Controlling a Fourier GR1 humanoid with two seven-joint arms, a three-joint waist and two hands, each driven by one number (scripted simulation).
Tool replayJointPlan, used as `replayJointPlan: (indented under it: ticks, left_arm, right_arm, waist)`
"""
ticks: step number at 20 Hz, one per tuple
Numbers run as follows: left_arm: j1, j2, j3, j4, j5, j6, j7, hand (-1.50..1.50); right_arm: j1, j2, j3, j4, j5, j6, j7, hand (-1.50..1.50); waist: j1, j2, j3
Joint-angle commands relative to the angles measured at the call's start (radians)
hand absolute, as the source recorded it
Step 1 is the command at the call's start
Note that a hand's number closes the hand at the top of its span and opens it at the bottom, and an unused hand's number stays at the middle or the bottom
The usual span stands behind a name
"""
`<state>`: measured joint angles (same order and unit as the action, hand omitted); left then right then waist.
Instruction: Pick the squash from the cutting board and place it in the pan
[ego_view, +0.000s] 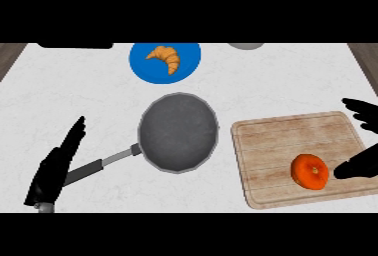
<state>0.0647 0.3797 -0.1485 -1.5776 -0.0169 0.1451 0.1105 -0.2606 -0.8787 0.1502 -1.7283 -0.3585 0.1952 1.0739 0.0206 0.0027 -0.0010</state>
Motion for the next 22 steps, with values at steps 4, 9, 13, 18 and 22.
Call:
replayJointPlan:
  ticks: [4,9,13,18,22]
  left_arm:
    - [-0.01,-0.015,-0.002,-0.043,-0.013,0.002,0.054,0.0]
    - [-0.027,-0.015,0.028,-0.006,-0.02,-0.009,0.029,0.0]
    - [-0.01,-0.007,0.04,-0.038,0.0,-0.029,0.052,0.0]
    - [-0.014,-0.032,0.032,-0.02,-0.036,-0.012,0.044,0.0]
    - [0.013,-0.059,0.011,-0.039,-0.06,-0.002,0.037,0.0]
  right_arm:
    - [-0.084,0.023,0.143,0.031,-0.016,0.053,0.196,-1.5]
    - [-0.162,0.084,0.194,0.049,-0.031,0.02,0.239,-1.5]
    - [-0.184,0.025,0.209,0.142,-0.047,0.086,0.232,-1.5]
    - [-0.134,0.049,0.275,0.118,-0.014,0.039,0.219,-1.5]
    - [-0.134,0.081,0.309,0.13,0.002,0.013,0.222,-1.5]
  waist:
    - [0.0,-0.001,0.0]
    - [-0.003,-0.001,0.0]
    - [0.002,0.001,0.0]
    - [-0.015,-0.002,0.0]
    - [-0.014,-0.003,0.0]
